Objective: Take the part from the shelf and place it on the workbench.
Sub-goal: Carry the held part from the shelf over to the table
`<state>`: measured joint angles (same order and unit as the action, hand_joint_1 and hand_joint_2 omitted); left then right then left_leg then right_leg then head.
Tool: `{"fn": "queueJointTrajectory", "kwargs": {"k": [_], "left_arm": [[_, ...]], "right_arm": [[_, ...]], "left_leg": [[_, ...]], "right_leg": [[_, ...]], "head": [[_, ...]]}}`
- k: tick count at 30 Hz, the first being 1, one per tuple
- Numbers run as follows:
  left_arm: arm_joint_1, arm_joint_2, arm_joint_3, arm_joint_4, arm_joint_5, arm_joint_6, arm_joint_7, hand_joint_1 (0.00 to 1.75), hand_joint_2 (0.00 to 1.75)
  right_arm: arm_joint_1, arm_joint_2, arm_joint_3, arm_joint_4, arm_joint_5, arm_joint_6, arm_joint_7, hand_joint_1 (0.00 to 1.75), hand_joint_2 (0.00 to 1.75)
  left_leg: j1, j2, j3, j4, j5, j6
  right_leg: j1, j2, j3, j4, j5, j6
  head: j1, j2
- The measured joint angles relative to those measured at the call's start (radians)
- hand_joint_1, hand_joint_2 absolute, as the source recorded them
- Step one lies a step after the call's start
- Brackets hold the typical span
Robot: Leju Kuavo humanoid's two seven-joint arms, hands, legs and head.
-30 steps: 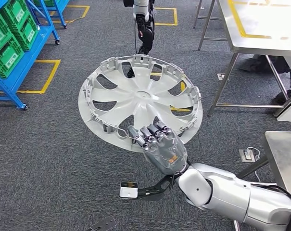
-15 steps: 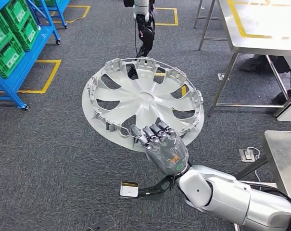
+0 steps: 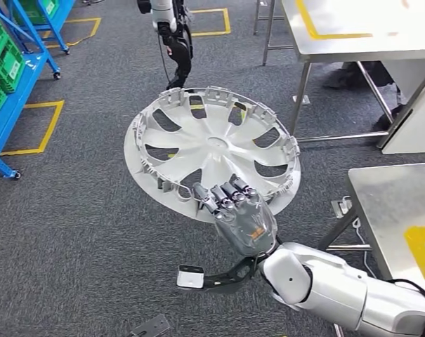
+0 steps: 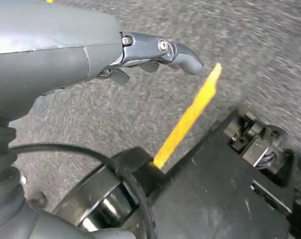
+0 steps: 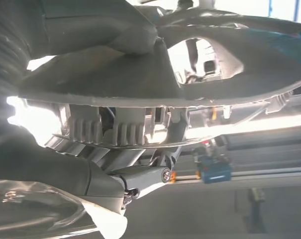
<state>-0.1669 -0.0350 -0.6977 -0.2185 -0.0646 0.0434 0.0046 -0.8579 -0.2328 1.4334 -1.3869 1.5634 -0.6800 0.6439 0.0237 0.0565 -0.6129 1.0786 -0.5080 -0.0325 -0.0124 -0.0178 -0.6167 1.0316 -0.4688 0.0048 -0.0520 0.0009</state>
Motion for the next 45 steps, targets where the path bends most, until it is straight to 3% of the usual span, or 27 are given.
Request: {"fn": "queueJointTrajectory", "kwargs": {"k": [3, 5, 7, 8, 9, 11, 13, 15, 17, 18, 20, 21, 23, 25, 26, 28, 30, 32, 34, 35, 36, 37, 39, 40, 41, 43, 45], "left_arm": [[-0.001, 0.001, 0.003, 0.0, 0.0, 0.002, -0.001, 0.0, 1.75], [-0.004, 0.0, 0.004, 0.0, -0.001, 0.004, -0.001, 0.0, 1.75], [-0.005, 0.0, 0.005, 0.0, -0.004, 0.011, 0.007, 0.0, 1.75], [-0.004, 0.002, 0.006, 0.001, -0.002, 0.016, 0.018, 0.0, 1.75], [-0.001, 0.002, 0.009, 0.001, 0.005, 0.02, 0.033, 0.0, 1.75], [0.004, 0.003, 0.023, 0.002, 0.042, 0.033, 0.076, 0.0, 1.75], [0.01, 0.0, 0.057, 0.003, 0.111, 0.054, 0.122, 0.0, 1.75], [0.019, -0.005, 0.107, 0.003, 0.178, 0.081, 0.153, 0.0, 1.75], [0.031, -0.006, 0.154, 0.004, 0.212, 0.096, 0.165, 0.0, 1.75], [0.036, -0.006, 0.171, 0.004, 0.218, 0.099, 0.167, 0.0, 1.75], [0.043, -0.006, 0.196, 0.005, 0.225, 0.101, 0.169, 0.0, 1.75], [0.044, -0.007, 0.206, 0.005, 0.231, 0.104, 0.17, 0.0, 1.75], [0.046, -0.009, 0.228, 0.005, 0.252, 0.114, 0.17, 0.0, 1.75], [0.054, -0.01, 0.255, 0.005, 0.279, 0.125, 0.164, 0.0, 1.75], [0.06, -0.01, 0.269, 0.006, 0.291, 0.128, 0.158, 0.0, 1.75], [0.072, -0.009, 0.29, 0.006, 0.303, 0.132, 0.141, 0.0, 1.75], [0.079, -0.008, 0.305, 0.006, 0.305, 0.135, 0.124, 0.0, 1.75], [0.084, -0.006, 0.317, 0.007, 0.305, 0.135, 0.112, 0.0, 1.75], [0.085, -0.005, 0.325, 0.007, 0.303, 0.136, 0.104, 0.0, 1.75], [0.084, -0.004, 0.328, 0.007, 0.302, 0.136, 0.102, 0.0, 1.75], [0.083, -0.004, 0.33, 0.007, 0.301, 0.136, 0.101, 0.0, 1.75], [0.083, -0.003, 0.331, 0.007, 0.3, 0.136, 0.101, 0.0, 1.75], [0.087, -0.001, 0.333, 0.008, 0.297, 0.137, 0.101, 0.0, 1.75], [0.089, 0.0, 0.333, 0.008, 0.296, 0.137, 0.1, 0.0, 1.75], [0.091, 0.0, 0.334, 0.008, 0.295, 0.137, 0.099, 0.0, 1.75], [0.091, -0.002, 0.335, 0.009, 0.294, 0.136, 0.092, 0.0, 1.75], [0.093, -0.004, 0.335, 0.009, 0.291, 0.136, 0.086, 0.0, 1.75]], "right_arm": [[0.0, 0.0, -0.002, 0.0, 0.0, 0.001, 0.0, 1.75, 1.75], [0.0, 0.0, -0.002, 0.0, 0.0, 0.002, 0.0, 1.75, 1.75], [0.0, 0.0, -0.003, 0.0, 0.0, 0.003, 0.0, 1.75, 1.75], [0.0, 0.0, -0.004, 0.0, 0.0, 0.005, 0.0, 1.75, 1.75], [-0.001, 0.0, -0.006, 0.0, 0.0, 0.008, 0.0, 1.75, 1.75], [-0.003, -0.001, -0.01, -0.004, 0.0, 0.015, 0.0, 1.75, 1.75], [-0.003, -0.004, -0.016, -0.011, 0.0, 0.023, 0.0, 1.75, 1.75], [-0.005, -0.011, -0.019, -0.02, -0.001, 0.028, 0.0, 1.75, 1.75], [-0.008, -0.016, -0.02, -0.027, 0.0, 0.029, 0.0, 1.75, 1.75], [-0.009, -0.017, -0.02, -0.03, 0.0, 0.03, 0.0, 1.75, 1.75], [-0.008, -0.02, -0.019, -0.032, 0.001, 0.031, 0.0, 1.75, 1.75], [-0.008, -0.022, -0.019, -0.033, 0.0, 0.031, 0.0, 1.75, 1.75], [-0.008, -0.027, -0.019, -0.036, 0.0, 0.031, 0.0, 1.75, 1.75], [-0.009, -0.035, -0.02, -0.044, 0.0, 0.03, 0.0, 1.75, 1.75], [-0.009, -0.042, -0.021, -0.049, 0.0, 0.03, 0.0, 1.75, 1.75], [-0.007, -0.06, -0.021, -0.061, 0.0, 0.03, 0.0, 1.75, 1.75], [-0.004, -0.083, -0.025, -0.076, 0.0, 0.031, 0.0, 1.75, 1.75], [0.003, -0.104, -0.029, -0.095, 0.0, 0.036, 0.0, 1.75, 1.75], [0.014, -0.125, -0.033, -0.115, 0.0, 0.044, 0.0, 1.75, 1.75], [0.02, -0.136, -0.035, -0.123, 0.0, 0.048, 0.0, 1.75, 1.75], [0.025, -0.146, -0.038, -0.13, 0.0, 0.051, 0.0, 1.75, 1.75], [0.029, -0.155, -0.04, -0.136, 0.0, 0.053, 0.0, 1.75, 1.75], [0.035, -0.166, -0.045, -0.148, 0.0, 0.057, 0.0, 1.75, 1.75], [0.037, -0.17, -0.047, -0.154, 0.0, 0.06, 0.0, 1.75, 1.75], [0.039, -0.176, -0.049, -0.16, 0.0, 0.064, 0.0, 1.75, 1.75], [0.044, -0.195, -0.056, -0.175, 0.0, 0.074, 0.0, 1.75, 1.75], [0.052, -0.222, -0.067, -0.197, 0.0, 0.085, 0.0, 1.75, 1.75]], "left_leg": [[-0.003, -0.042, -0.078, 0.186, -0.089, 0.003], [-0.007, -0.047, -0.095, 0.228, -0.087, 0.012], [-0.012, -0.064, -0.049, 0.13, -0.022, 0.027], [-0.012, -0.09, -0.02, 0.067, 0.006, 0.036], [-0.013, -0.114, 0.004, 0.012, 0.024, 0.042], [-0.014, -0.14, 0.02, -0.032, 0.023, 0.045], [-0.014, -0.12, 0.024, -0.048, 0.025, 0.045], [-0.008, -0.095, 0.028, -0.06, 0.032, 0.05], [-0.007, -0.068, 0.03, -0.064, 0.034, 0.053], [-0.007, -0.054, 0.029, -0.063, 0.033, 0.054], [-0.007, -0.027, 0.03, -0.063, 0.031, 0.054], [-0.007, -0.016, 0.031, -0.063, 0.03, 0.052], [-0.008, 0.003, 0.035, -0.063, 0.027, 0.048], [-0.013, 0.021, 0.038, -0.061, 0.022, 0.04], [-0.016, 0.031, 0.039, -0.061, 0.021, 0.036], [-0.017, 0.048, 0.044, -0.062, 0.016, 0.027], [-0.013, 0.025, 0.038, -0.034, -0.01, 0.019], [-0.011, -0.024, -0.005, 0.072, -0.071, 0.014], [-0.011, -0.044, -0.063, 0.199, -0.121, 0.013], [-0.011, -0.045, -0.076, 0.225, -0.122, 0.014], [-0.011, -0.047, -0.072, 0.215, -0.102, 0.016], [-0.01, -0.052, -0.052, 0.168, -0.066, 0.018], [-0.006, -0.086, 0.001, 0.041, 0.001, 0.023], [-0.004, -0.104, 0.021, -0.007, 0.014, 0.024], [-0.004, -0.117, 0.031, -0.031, 0.015, 0.026], [-0.007, -0.111, 0.035, -0.042, 0.008, 0.03], [-0.006, -0.093, 0.037, -0.048, 0.013, 0.041]], "right_leg": [[0.004, 0.029, -0.001, 0.0, 0.003, -0.013], [0.01, 0.052, -0.002, 0.0, 0.004, -0.016], [0.013, 0.078, -0.001, 0.0, 0.006, -0.017], [0.014, 0.089, -0.003, 0.0, 0.008, -0.016], [0.014, 0.101, -0.007, 0.002, 0.009, -0.013], [0.008, 0.12, -0.019, 0.003, 0.016, -0.002], [0.005, 0.131, -0.03, 0.0, 0.021, 0.011], [0.009, 0.093, -0.051, 0.032, -0.004, 0.021], [0.01, 0.041, -0.101, 0.14, -0.064, 0.029], [0.008, 0.03, -0.131, 0.206, -0.091, 0.034], [0.004, 0.022, -0.157, 0.268, -0.101, 0.041], [0.003, 0.018, -0.142, 0.241, -0.079, 0.042], [0.006, -0.011, -0.066, 0.105, -0.021, 0.04], [0.014, -0.041, -0.006, 0.0, 0.004, 0.028], [0.018, -0.045, 0.003, -0.017, 0.002, 0.021], [0.018, -0.024, 0.004, -0.02, 0.004, 0.008], [0.012, -0.005, 0.009, -0.025, 0.008, -0.004], [0.009, 0.015, 0.011, -0.028, 0.01, -0.012], [0.009, 0.036, 0.011, -0.027, 0.009, -0.015], [0.01, 0.049, 0.012, -0.025, 0.009, -0.015], [0.01, 0.062, 0.012, -0.024, 0.008, -0.015], [0.009, 0.076, 0.012, -0.022, 0.008, -0.014], [0.008, 0.104, 0.009, -0.015, 0.006, -0.009], [0.007, 0.117, 0.004, -0.011, 0.006, -0.004], [0.005, 0.127, -0.002, -0.009, 0.008, 0.002], [0.001, 0.146, -0.011, -0.011, 0.014, 0.016], [0.001, 0.12, -0.023, 0.001, 0.004, 0.027]], "head": [[-0.004, 0.0], [-0.004, 0.0], [-0.004, 0.0], [-0.003, 0.0], [-0.003, 0.0], [-0.005, 0.0], [-0.007, 0.0], [0.0, 0.0], [0.007, 0.0], [0.007, 0.0], [0.007, 0.0], [0.007, 0.0], [0.007, 0.0], [0.007, 0.0], [0.007, 0.0], [0.006, 0.0], [0.005, 0.0], [0.0, 0.0], [-0.003, 0.0], [-0.003, 0.0], [-0.003, 0.0], [-0.003, 0.0], [-0.003, 0.0], [-0.003, 0.0], [-0.003, 0.0], [-0.003, 0.0], [0.0, 0.0]]}}
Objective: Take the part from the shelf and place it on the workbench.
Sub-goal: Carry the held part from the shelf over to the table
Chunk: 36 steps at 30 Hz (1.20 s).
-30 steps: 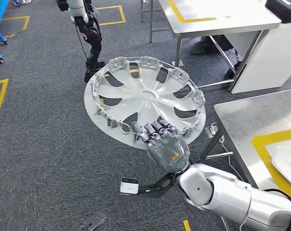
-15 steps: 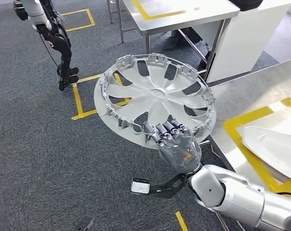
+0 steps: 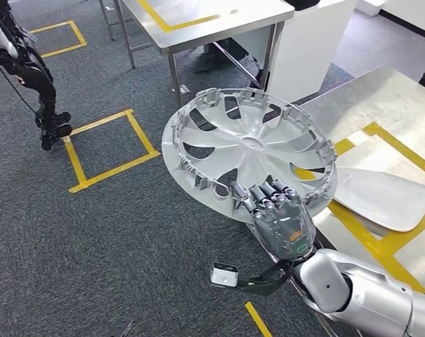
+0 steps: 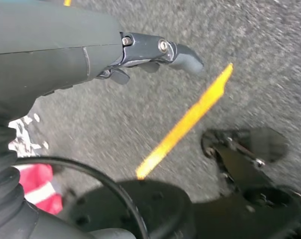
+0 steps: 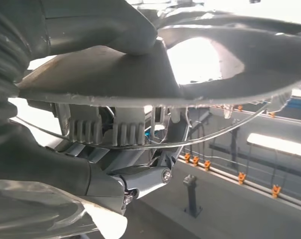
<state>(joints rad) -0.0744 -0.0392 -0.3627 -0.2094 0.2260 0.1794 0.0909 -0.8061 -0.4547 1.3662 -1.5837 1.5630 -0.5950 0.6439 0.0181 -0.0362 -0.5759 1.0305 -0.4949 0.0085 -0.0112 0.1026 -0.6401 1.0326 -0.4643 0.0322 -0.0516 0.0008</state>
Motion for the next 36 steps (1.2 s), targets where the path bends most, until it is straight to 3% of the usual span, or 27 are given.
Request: {"fn": "queueJointTrajectory", "kwargs": {"k": [1, 3, 5, 6, 7, 8, 9, 11, 12, 14, 16, 18, 20, 21, 22, 23, 25, 27, 29, 31, 33, 35, 36], "left_arm": [[0.002, -0.001, 0.0, 0.0, -0.002, 0.0, -0.002, 0.0, 1.75], [0.008, -0.003, 0.0, 0.0, -0.006, -0.001, -0.003, 0.0, 1.75], [0.012, -0.005, 0.0, 0.0, -0.007, -0.002, -0.006, 0.0, 1.75], [0.012, -0.005, 0.001, 0.0, -0.007, -0.003, -0.008, 0.0, 1.75], [0.013, -0.006, 0.001, 0.0, -0.007, -0.003, -0.011, 0.0, 1.75], [0.013, -0.006, 0.001, 0.0, -0.008, -0.003, -0.014, 0.0, 1.75], [0.014, -0.007, 0.001, 0.0, -0.008, -0.003, -0.018, 0.0, 1.75], [0.018, -0.008, 0.002, 0.001, -0.009, -0.003, -0.025, 0.0, 1.75], [0.02, -0.008, 0.002, 0.001, -0.01, -0.003, -0.029, 0.0, 1.75], [0.023, -0.008, 0.003, 0.002, -0.014, -0.004, -0.037, 0.0, 1.75], [0.025, -0.009, 0.003, 0.002, -0.018, -0.006, -0.043, 0.0, 1.75], [0.026, -0.011, 0.003, 0.003, -0.02, -0.009, -0.05, 0.0, 1.75], [0.023, -0.012, 0.004, 0.003, -0.02, -0.011, -0.054, 0.0, 1.75], [0.021, -0.012, 0.004, 0.003, -0.02, -0.012, -0.054, 0.0, 1.75], [0.019, -0.012, 0.004, 0.003, -0.021, -0.013, -0.054, 0.0, 1.75], [0.02, -0.013, 0.004, 0.003, -0.021, -0.014, -0.054, 0.0, 1.75], [0.023, -0.014, 0.003, 0.003, -0.023, -0.018, -0.053, 0.0, 1.75], [0.026, -0.016, 0.003, 0.003, -0.024, -0.021, -0.053, 0.0, 1.75], [0.024, -0.02, 0.003, 0.003, -0.026, -0.022, -0.053, 0.0, 1.75], [0.022, -0.022, 0.002, 0.003, -0.027, -0.022, -0.053, 0.0, 1.75], [0.025, -0.022, 0.002, 0.003, -0.027, -0.022, -0.053, 0.0, 1.75], [0.026, -0.021, 0.002, 0.004, -0.028, -0.023, -0.053, 0.0, 1.75], [0.026, -0.02, 0.001, 0.004, -0.029, -0.023, -0.052, 0.0, 1.75]], "right_arm": [[0.003, -0.013, -0.007, -0.013, 0.0, 0.006, 0.0, 1.75, 1.75], [0.006, -0.031, -0.018, -0.035, 0.0, 0.015, 0.0, 1.75, 1.75], [0.01, -0.046, -0.025, -0.054, 0.001, 0.023, 0.0, 1.75, 1.75], [0.012, -0.056, -0.028, -0.064, 0.001, 0.028, 0.0, 1.75, 1.75], [0.015, -0.068, -0.031, -0.074, 0.001, 0.032, 0.0, 1.75, 1.75], [0.017, -0.08, -0.035, -0.085, 0.001, 0.036, 0.0, 1.75, 1.75], [0.018, -0.092, -0.04, -0.097, 0.001, 0.038, 0.0, 1.75, 1.75], [0.022, -0.113, -0.055, -0.121, 0.0, 0.043, -0.001, 1.75, 1.75], [0.025, -0.123, -0.063, -0.132, 0.001, 0.043, -0.002, 1.75, 1.75], [0.041, -0.145, -0.082, -0.149, 0.001, 0.043, -0.006, 1.75, 1.75], [0.061, -0.162, -0.106, -0.164, 0.001, 0.04, -0.015, 1.75, 1.75], [0.077, -0.171, -0.129, -0.171, 0.0, 0.039, -0.02, 1.75, 1.75], [0.09, -0.176, -0.142, -0.174, 0.001, 0.038, -0.021, 1.75, 1.75], [0.095, -0.178, -0.146, -0.176, 0.001, 0.038, -0.022, 1.75, 1.75], [0.101, -0.181, -0.15, -0.177, 0.001, 0.038, -0.026, 1.75, 1.75], [0.108, -0.183, -0.156, -0.178, 0.001, 0.037, -0.036, 1.75, 1.75], [0.132, -0.189, -0.181, -0.182, 0.0, 0.03, -0.072, 1.75, 1.75], [0.165, -0.195, -0.218, -0.185, 0.001, 0.014, -0.124, 1.75, 1.75], [0.249, -0.183, -0.291, -0.194, 0.0, -0.017, -0.232, 1.75, 1.75], [0.427, -0.089, -0.438, -0.232, 0.0, -0.046, -0.467, 1.75, 1.75], [0.607, 0.074, -0.65, -0.278, -0.001, -0.061, -0.857, 1.75, 1.75], [0.71, 0.2, -0.866, -0.305, 0.0, -0.071, -1.26, 1.75, 1.75], [0.751, 0.238, -0.96, -0.314, 0.002, -0.075, -1.394, 1.75, 1.75]], "left_leg": [[0.001, 0.011, 0.001, -0.003, 0.002, 0.006], [0.0, 0.033, 0.001, -0.005, 0.003, 0.014], [-0.002, 0.057, 0.002, -0.005, 0.002, 0.015], [-0.002, 0.069, 0.003, -0.004, 0.001, 0.015], [-0.002, 0.079, 0.005, -0.005, -0.001, 0.015], [-0.002, 0.089, 0.008, -0.005, -0.003, 0.015], [-0.004, 0.098, 0.011, -0.005, -0.005, 0.013], [-0.012, 0.115, 0.014, -0.003, -0.01, 0.007], [-0.017, 0.125, 0.015, -0.003, -0.012, 0.004], [-0.021, 0.142, 0.018, -0.003, -0.017, -0.004], [-0.019, 0.111, 0.011, 0.028, -0.046, -0.013], [-0.017, 0.058, -0.034, 0.139, -0.109, -0.018], [-0.019, 0.042, -0.086, 0.262, -0.156, -0.018], [-0.019, 0.041, -0.096, 0.286, -0.154, -0.017], [-0.02, 0.038, -0.088, 0.27, -0.132, -0.014], [-0.02, 0.031, -0.064, 0.216, -0.093, -0.01], [-0.016, -0.01, -0.008, 0.083, -0.028, -0.002], [-0.014, -0.039, 0.016, 0.016, -0.015, 0.003], [-0.013, -0.031, 0.019, 0.003, -0.016, 0.009], [-0.005, -0.02, 0.026, -0.01, -0.01, 0.018], [0.0, 0.001, 0.031, -0.019, -0.007, 0.024], [-0.004, 0.029, 0.03, -0.018, -0.008, 0.026], [-0.005, 0.04, 0.03, -0.018, -0.009, 0.026]], "right_leg": [[0.001, -0.028, -0.016, 0.029, -0.018, 0.005], [0.002, -0.084, -0.072, 0.145, -0.074, 0.014], [0.001, -0.097, -0.126, 0.257, -0.108, 0.018], [0.001, -0.099, -0.132, 0.268, -0.1, 0.018], [0.001, -0.103, -0.116, 0.237, -0.075, 0.016], [0.002, -0.114, -0.083, 0.172, -0.039, 0.013], [0.007, -0.141, -0.045, 0.1, -0.014, 0.01], [0.018, -0.187, 0.007, 0.002, 0.008, -0.003], [0.023, -0.197, 0.013, -0.011, 0.005, -0.008], [0.021, -0.173, 0.013, -0.014, 0.008, -0.018], [0.013, -0.15, 0.014, -0.017, 0.012, -0.028], [0.009, -0.126, 0.015, -0.019, 0.015, -0.036], [0.01, -0.098, 0.014, -0.019, 0.016, -0.039], [0.01, -0.083, 0.015, -0.018, 0.016, -0.039], [0.011, -0.067, 0.016, -0.018, 0.017, -0.039], [0.011, -0.051, 0.017, -0.017, 0.017, -0.039], [0.011, -0.022, 0.016, -0.012, 0.018, -0.034], [0.009, 0.001, 0.004, -0.009, 0.024, -0.023], [0.007, 0.016, -0.004, -0.012, 0.031, -0.009], [0.013, -0.014, -0.014, 0.003, 0.015, -0.001], [0.012, -0.071, -0.062, 0.096, -0.037, 0.007], [0.001, -0.097, -0.126, 0.228, -0.088, 0.015], [-0.004, -0.102, -0.142, 0.262, -0.093, 0.019]], "head": [[0.004, 0.0], [0.01, 0.0], [0.009, 0.0], [0.01, 0.0], [0.01, 0.0], [0.01, 0.0], [0.01, 0.0], [0.01, 0.0], [0.009, 0.0], [0.009, 0.0], [0.006, 0.0], [0.002, 0.0], [0.001, 0.0], [0.001, 0.0], [0.001, 0.0], [0.001, 0.0], [0.002, 0.0], [0.003, 0.0], [0.002, 0.0], [0.013, 0.0], [0.031, 0.0], [0.038, 0.0], [0.039, 0.0]]}}
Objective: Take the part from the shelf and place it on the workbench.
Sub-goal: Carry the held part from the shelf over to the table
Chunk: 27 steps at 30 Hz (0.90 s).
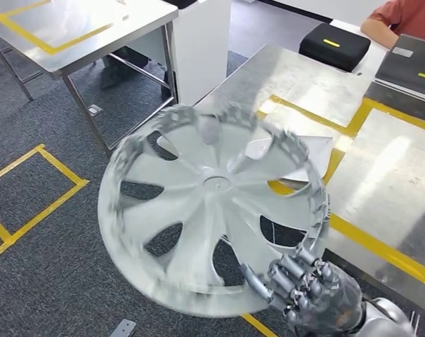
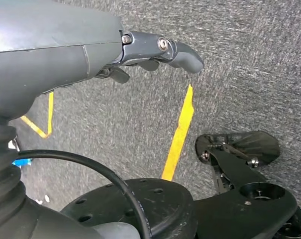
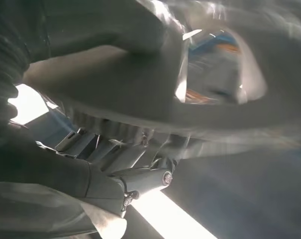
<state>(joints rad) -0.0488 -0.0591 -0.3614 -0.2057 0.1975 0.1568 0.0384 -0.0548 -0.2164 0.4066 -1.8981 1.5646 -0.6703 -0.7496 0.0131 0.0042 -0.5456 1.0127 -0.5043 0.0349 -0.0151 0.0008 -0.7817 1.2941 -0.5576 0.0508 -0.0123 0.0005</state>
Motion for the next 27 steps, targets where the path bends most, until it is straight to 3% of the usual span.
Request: {"fn": "queueJointTrajectory", "kwargs": {"k": [1, 2, 4, 6, 8, 10, 11, 13, 14, 15, 16, 18, 20, 22, 24, 25, 27], "left_arm": [[0.0, 0.001, 0.0, 0.0, -0.001, 0.0, 0.0, 0.0, 1.75], [0.0, 0.002, 0.0, 0.0, -0.001, 0.0, 0.0, 0.0, 1.75], [0.0, 0.003, -0.001, 0.0, -0.002, 0.0, 0.0, 0.0, 1.75], [0.0, 0.005, -0.002, 0.0, -0.003, -0.001, 0.0, 0.0, 1.75], [-0.001, 0.0, -0.005, 0.0, -0.005, -0.006, 0.0, 0.0, 1.75], [-0.002, -0.007, -0.008, 0.0, -0.006, -0.012, 0.0, 0.0, 1.75], [-0.003, -0.009, -0.009, 0.0, -0.007, -0.013, 0.0, 0.0, 1.75], [-0.004, -0.013, -0.011, 0.0, -0.008, -0.013, 0.0, 0.0, 1.75], [-0.006, -0.014, -0.011, 0.0, -0.008, -0.013, 0.0, 0.0, 1.75], [-0.008, -0.015, -0.012, 0.0, -0.008, -0.012, -0.001, 0.0, 1.75], [-0.009, -0.015, -0.013, 0.0, -0.009, -0.012, -0.001, 0.0, 1.75], [-0.009, -0.017, -0.014, 0.0, -0.01, -0.011, -0.001, 0.0, 1.75], [-0.005, -0.018, -0.015, 0.0, -0.01, -0.011, -0.001, 0.0, 1.75], [-0.002, -0.02, -0.015, 0.0, -0.011, -0.011, -0.001, 0.0, 1.75], [-0.003, -0.024, -0.016, 0.0, -0.011, -0.011, -0.001, 0.0, 1.75], [-0.003, -0.026, -0.016, 0.0, -0.011, -0.011, -0.001, 0.0, 1.75], [-0.002, -0.03, -0.016, -0.001, -0.011, -0.011, -0.002, 0.0, 1.75]], "right_arm": [[0.036, 0.028, -0.071, -0.008, 0.003, -0.005, -0.067, 1.75, 1.75], [0.067, 0.054, -0.128, -0.017, 0.005, -0.01, -0.09, 1.75, 1.75], [0.101, 0.1, -0.19, -0.035, 0.004, -0.015, -0.038, 1.75, 1.75], [0.125, 0.135, -0.23, -0.048, 0.005, -0.015, 0.018, 1.75, 1.75], [0.146, 0.157, -0.271, -0.052, 0.005, -0.015, 0.045, 1.75, 1.75], [0.16, 0.175, -0.298, -0.058, 0.005, -0.015, 0.052, 1.75, 1.75], [0.164, 0.185, -0.305, -0.061, 0.005, -0.015, 0.053, 1.75, 1.75], [0.172, 0.199, -0.314, -0.063, 0.006, -0.015, 0.055, 1.75, 1.75], [0.176, 0.202, -0.318, -0.063, 0.006, -0.015, 0.056, 1.75, 1.75], [0.179, 0.205, -0.321, -0.062, 0.006, -0.015, 0.057, 1.75, 1.75], [0.18, 0.207, -0.323, -0.062, 0.006, -0.015, 0.058, 1.75, 1.75], [0.18, 0.211, -0.325, -0.061, 0.006, -0.015, 0.06, 1.75, 1.75], [0.18, 0.215, -0.326, -0.061, 0.006, -0.015, 0.062, 1.75, 1.75], [0.179, 0.217, -0.328, -0.06, 0.005, -0.015, 0.063, 1.75, 1.75], [0.181, 0.218, -0.33, -0.06, 0.005, -0.015, 0.064, 1.75, 1.75], [0.181, 0.218, -0.331, -0.06, 0.005, -0.015, 0.065, 1.75, 1.75], [0.176, 0.218, -0.332, -0.06, 0.005, -0.015, 0.065, 1.75, 1.75]], "left_leg": [[0.0, 0.009, 0.001, 0.0, -0.002, -0.001], [0.0, 0.018, 0.003, 0.0, -0.004, -0.003], [-0.004, 0.04, 0.013, 0.0, -0.012, -0.012], [-0.01, 0.061, 0.023, -0.001, -0.021, -0.024], [-0.011, 0.083, 0.031, -0.003, -0.026, -0.035], [-0.007, 0.077, 0.031, 0.011, -0.042, -0.047], [-0.006, 0.059, 0.02, 0.042, -0.065, -0.051], [-0.004, 0.016, -0.032, 0.16, -0.132, -0.054], [-0.004, 0.007, -0.061, 0.224, -0.158, -0.054], [-0.005, 0.004, -0.082, 0.265, -0.167, -0.053], [-0.005, 0.003, -0.086, 0.269, -0.153, -0.051], [-0.005, -0.014, -0.049, 0.173, -0.078, -0.043], [-0.002, -0.068, -0.005, 0.055, -0.023, -0.032], [-0.004, -0.099, 0.007, 0.011, -0.015, -0.025], [-0.005, -0.078, 0.009, 0.002, -0.009, -0.017], [-0.003, -0.064, 0.012, -0.004, -0.005, -0.012], [0.002, -0.034, 0.016, -0.013, 0.001, -0.003]], "right_leg": [[-0.002, -0.003, 0.005, -0.007, 0.013, 0.002], [-0.003, -0.008, 0.03, -0.053, 0.039, 0.002], [0.001, -0.05, 0.111, -0.195, 0.089, -0.002], [0.009, -0.08, 0.16, -0.272, 0.1, -0.013], [0.013, -0.061, 0.164, -0.277, 0.098, -0.026], [0.01, -0.035, 0.164, -0.283, 0.105, -0.04], [0.008, -0.022, 0.165, -0.287, 0.109, -0.047], [0.007, 0.003, 0.165, -0.29, 0.111, -0.053], [0.008, 0.016, 0.165, -0.289, 0.111, -0.054], [0.01, 0.03, 0.165, -0.289, 0.111, -0.055], [0.011, 0.045, 0.165, -0.288, 0.112, -0.055], [0.012, 0.075, 0.167, -0.286, 0.112, -0.054], [0.013, 0.1, 0.163, -0.282, 0.113, -0.05], [0.008, 0.121, 0.153, -0.281, 0.119, -0.037], [0.003, 0.135, 0.142, -0.285, 0.126, -0.023], [0.005, 0.122, 0.136, -0.279, 0.121, -0.018], [0.008, 0.062, 0.098, -0.211, 0.082, -0.01]], "head": [[0.004, 0.0], [0.007, 0.0], [0.011, 0.0], [0.007, 0.0], [0.004, 0.0], [0.003, 0.0], [0.001, 0.0], [-0.001, 0.0], [-0.002, 0.0], [-0.003, 0.0], [-0.003, 0.0], [-0.003, 0.0], [-0.002, 0.0], [-0.001, 0.0], [-0.002, 0.0], [0.0, 0.0], [0.007, 0.0]]}}
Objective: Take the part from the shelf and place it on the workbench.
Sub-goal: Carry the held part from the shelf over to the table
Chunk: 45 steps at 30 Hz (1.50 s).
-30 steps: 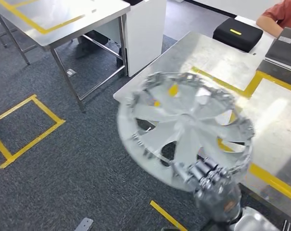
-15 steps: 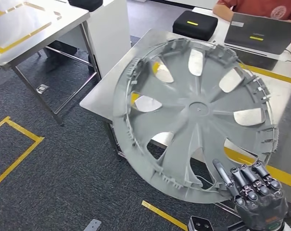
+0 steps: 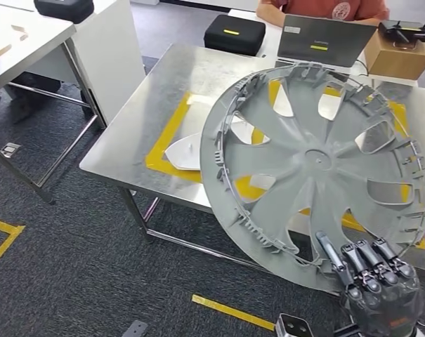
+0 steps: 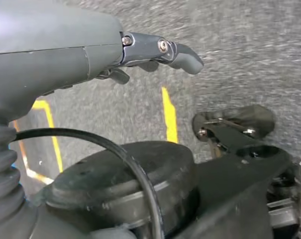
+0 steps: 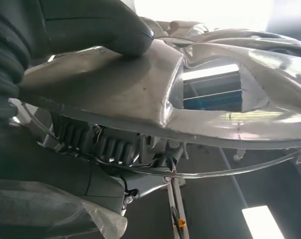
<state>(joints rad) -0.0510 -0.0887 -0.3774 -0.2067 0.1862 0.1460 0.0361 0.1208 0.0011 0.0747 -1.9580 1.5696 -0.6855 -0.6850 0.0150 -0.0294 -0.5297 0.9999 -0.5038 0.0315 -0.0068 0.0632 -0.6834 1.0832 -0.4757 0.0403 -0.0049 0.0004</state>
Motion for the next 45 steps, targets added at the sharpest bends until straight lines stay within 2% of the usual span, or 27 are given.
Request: {"fn": "queueJointTrajectory", "kwargs": {"k": [1, 2, 3, 4, 5, 6, 8, 9, 10, 14, 17, 22, 24, 45], "left_arm": [[0.002, 0.0, 0.0, 0.0, 0.0, 0.0, 0.0, 0.0, 1.75], [0.003, 0.0, 0.0, 0.0, 0.001, 0.0, -0.001, 0.0, 1.75], [0.004, 0.0, 0.0, 0.0, 0.001, 0.0, -0.001, 0.0, 1.75], [0.004, 0.0, 0.0, 0.0, 0.001, 0.0, -0.001, 0.0, 1.75], [0.004, 0.0, 0.0, 0.0, 0.001, 0.0, -0.001, 0.0, 1.75], [0.004, 0.0, 0.0, 0.0, 0.001, 0.0, -0.001, 0.0, 1.75], [0.002, 0.001, 0.0, 0.0, 0.002, 0.001, -0.001, 0.0, 1.75], [0.001, 0.002, 0.0, 0.0, 0.002, 0.0, -0.001, 0.0, 1.75], [0.0, 0.002, 0.0, 0.0, 0.002, 0.0, -0.001, 0.0, 1.75], [-0.002, 0.003, 0.0, 0.0, 0.003, 0.0, -0.001, 0.0, 1.75], [-0.002, 0.003, 0.0, 0.0, 0.003, 0.002, -0.001, 0.0, 1.75], [-0.002, 0.002, 0.0, 0.0, 0.003, 0.006, -0.001, 0.0, 1.75], [-0.002, 0.002, 0.0, 0.0, 0.003, 0.007, -0.001, 0.0, 1.75], [0.0, 0.003, 0.0, 0.0, 0.008, 0.014, 0.002, 0.0, 1.75]], "right_arm": [[-0.003, 0.0, 0.0, 0.0, 0.0, 0.0, 0.0, 1.75, 1.75], [-0.006, 0.0, 0.0, 0.001, 0.0, 0.0, -0.001, 1.75, 1.75], [-0.007, 0.0, 0.0, 0.002, 0.0, 0.0, -0.002, 1.75, 1.75], [-0.007, 0.0, 0.0, 0.003, 0.0, 0.0, -0.003, 1.75, 1.75], [-0.007, 0.0, 0.0, 0.004, 0.001, 0.0, -0.003, 1.75, 1.75], [-0.008, 0.0, 0.0, 0.005, 0.001, 0.0, -0.003, 1.75, 1.75], [-0.01, 0.0, 0.0, 0.007, 0.001, 0.0, -0.002, 1.75, 1.75], [-0.012, 0.0, 0.0, 0.008, 0.001, 0.0, -0.001, 1.75, 1.75], [-0.013, 0.0, -0.001, 0.009, 0.001, 0.0, 0.001, 1.75, 1.75], [-0.015, 0.0, -0.001, 0.012, 0.001, 0.0, 0.007, 1.75, 1.75], [-0.017, 0.0, -0.001, 0.014, 0.001, 0.0, 0.009, 1.75, 1.75], [-0.018, 0.0, -0.001, 0.017, 0.001, 0.0, 0.009, 1.75, 1.75], [-0.018, 0.0, -0.001, 0.017, 0.001, 0.0, 0.009, 1.75, 1.75], [-0.023, 0.0, -0.02, 0.025, 0.001, 0.0, -0.008, 1.75, 1.75]], "left_leg": [[-0.001, 0.015, 0.0, -0.001, 0.0, 0.002], [-0.001, 0.031, 0.0, 0.0, -0.001, 0.003], [-0.002, 0.046, 0.0, 0.0, -0.002, 0.003], [-0.002, 0.06, 0.001, 0.0, -0.003, 0.002], [-0.002, 0.072, 0.002, 0.0, -0.005, 0.0], [-0.001, 0.081, 0.004, 0.0, -0.008, -0.003], [-0.002, 0.093, 0.008, 0.001, -0.013, -0.014], [-0.004, 0.096, 0.009, 0.001, -0.016, -0.02], [-0.006, 0.099, 0.009, 0.003, -0.019, -0.022], [-0.008, 0.097, 0.011, 0.001, -0.015, -0.001], [-0.007, 0.097, 0.014, -0.008, -0.013, -0.006], [-0.003, 0.097, 0.016, -0.014, -0.011, -0.032], [-0.002, 0.096, 0.016, -0.015, -0.01, -0.036], [-0.006, 0.096, 0.017, -0.013, -0.013, -0.038]], "right_leg": [[0.0, -0.03, -0.029, 0.063, -0.031, 0.005], [-0.003, -0.047, -0.061, 0.13, -0.058, 0.009], [-0.006, -0.056, -0.084, 0.18, -0.073, 0.013], [-0.01, -0.061, -0.089, 0.196, -0.072, 0.016], [-0.013, -0.066, -0.072, 0.171, -0.054, 0.018], [-0.015, -0.072, -0.035, 0.109, -0.025, 0.02], [-0.016, -0.085, 0.048, -0.028, 0.011, 0.018], [-0.014, -0.088, 0.074, -0.067, 0.016, 0.015], [-0.013, -0.088, 0.085, -0.082, 0.013, 0.011], [-0.01, -0.087, 0.087, -0.082, 0.015, 0.003], [-0.007, -0.087, 0.087, -0.081, 0.011, -0.004], [-0.004, -0.089, 0.087, -0.079, 0.008, -0.009], [-0.004, -0.089, 0.087, -0.079, 0.008, -0.01], [-0.006, -0.09, 0.089, -0.08, 0.009, -0.009]], "head": [[0.003, 0.0], [0.004, 0.0], [0.004, 0.0], [0.004, 0.0], [0.005, 0.0], [0.004, 0.0], [0.004, 0.0], [0.004, 0.0], [0.003, 0.0], [0.002, 0.0], [0.002, 0.0], [0.002, 0.0], [0.002, 0.0], [0.002, 0.0]]}}
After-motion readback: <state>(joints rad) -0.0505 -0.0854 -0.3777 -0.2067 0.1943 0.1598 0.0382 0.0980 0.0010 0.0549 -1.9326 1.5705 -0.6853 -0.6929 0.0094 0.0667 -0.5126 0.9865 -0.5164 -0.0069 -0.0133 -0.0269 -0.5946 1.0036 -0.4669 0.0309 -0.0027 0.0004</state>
